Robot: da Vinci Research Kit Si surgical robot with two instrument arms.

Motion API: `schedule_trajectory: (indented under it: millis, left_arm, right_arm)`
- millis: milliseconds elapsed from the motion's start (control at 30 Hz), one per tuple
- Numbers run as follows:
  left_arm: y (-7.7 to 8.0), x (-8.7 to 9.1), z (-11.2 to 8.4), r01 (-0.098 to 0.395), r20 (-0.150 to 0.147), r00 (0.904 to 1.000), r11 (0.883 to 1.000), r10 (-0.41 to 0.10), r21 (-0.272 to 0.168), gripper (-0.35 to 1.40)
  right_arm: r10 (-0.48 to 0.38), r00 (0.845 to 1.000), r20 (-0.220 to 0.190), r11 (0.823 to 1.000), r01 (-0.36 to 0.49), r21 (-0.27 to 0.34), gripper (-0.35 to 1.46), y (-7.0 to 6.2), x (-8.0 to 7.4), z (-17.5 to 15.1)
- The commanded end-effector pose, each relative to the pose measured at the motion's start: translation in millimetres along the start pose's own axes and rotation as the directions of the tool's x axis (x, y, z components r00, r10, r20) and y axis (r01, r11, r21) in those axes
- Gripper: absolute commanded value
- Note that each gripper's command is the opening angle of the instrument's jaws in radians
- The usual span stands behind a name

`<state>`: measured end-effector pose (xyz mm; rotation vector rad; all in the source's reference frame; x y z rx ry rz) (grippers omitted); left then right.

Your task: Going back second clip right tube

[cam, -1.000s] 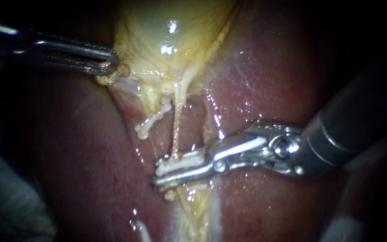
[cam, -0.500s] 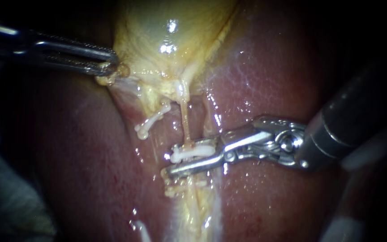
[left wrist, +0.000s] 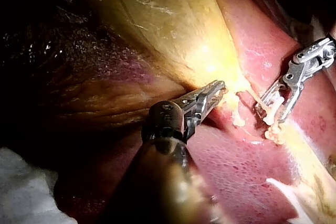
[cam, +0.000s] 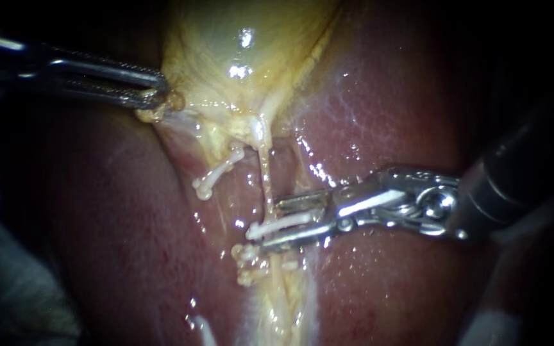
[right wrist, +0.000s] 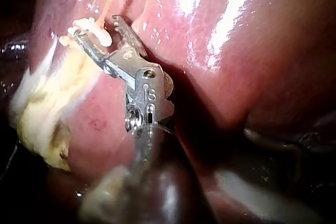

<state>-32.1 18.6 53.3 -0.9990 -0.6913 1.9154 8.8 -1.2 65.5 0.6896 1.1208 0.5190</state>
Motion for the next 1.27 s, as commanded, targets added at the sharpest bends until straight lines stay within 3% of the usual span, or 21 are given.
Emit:
schedule_trajectory:
  millis: [33,133,367,633,1033,1267]
  left_arm:
    - [0.0,0.0,-0.1,0.000,0.000,1.0000,1.000,0.000,-0.001,-0.35]
    - [0.0,0.0,-0.1,0.000,0.000,1.0000,1.000,0.000,-0.001,-0.35]
    - [0.0,0.0,-0.1,0.000,0.000,1.0000,1.000,0.000,-0.001,-0.35]
    - [-0.8,-0.7,1.1,-0.005,-0.003,1.0000,1.000,0.005,0.005,-0.35]
    - [-3.5,-2.9,6.9,-0.013,0.015,0.9998,1.000,0.013,-0.010,-0.35]
    - [-3.6,-3.0,6.7,-0.008,0.021,0.9998,1.000,0.009,-0.012,-0.35]
  right_arm:
    - [-0.047,0.999,-0.002,0.999,0.047,-0.005,0.50,-0.4,0.5,-0.9]
    - [-0.145,0.989,0.005,0.989,0.145,-0.027,0.50,-1.4,1.8,-3.3]
    - [-0.278,0.956,0.094,0.956,0.285,-0.072,0.50,-3.7,3.5,-7.5]
    - [-0.305,0.947,0.099,0.946,0.314,-0.081,0.50,-4.3,3.9,-9.0]
    - [-0.319,0.943,0.098,0.942,0.326,-0.074,0.50,-4.7,4.4,-10.0]
    - [-0.317,0.943,0.098,0.943,0.325,-0.074,0.50,-4.8,4.7,-10.2]
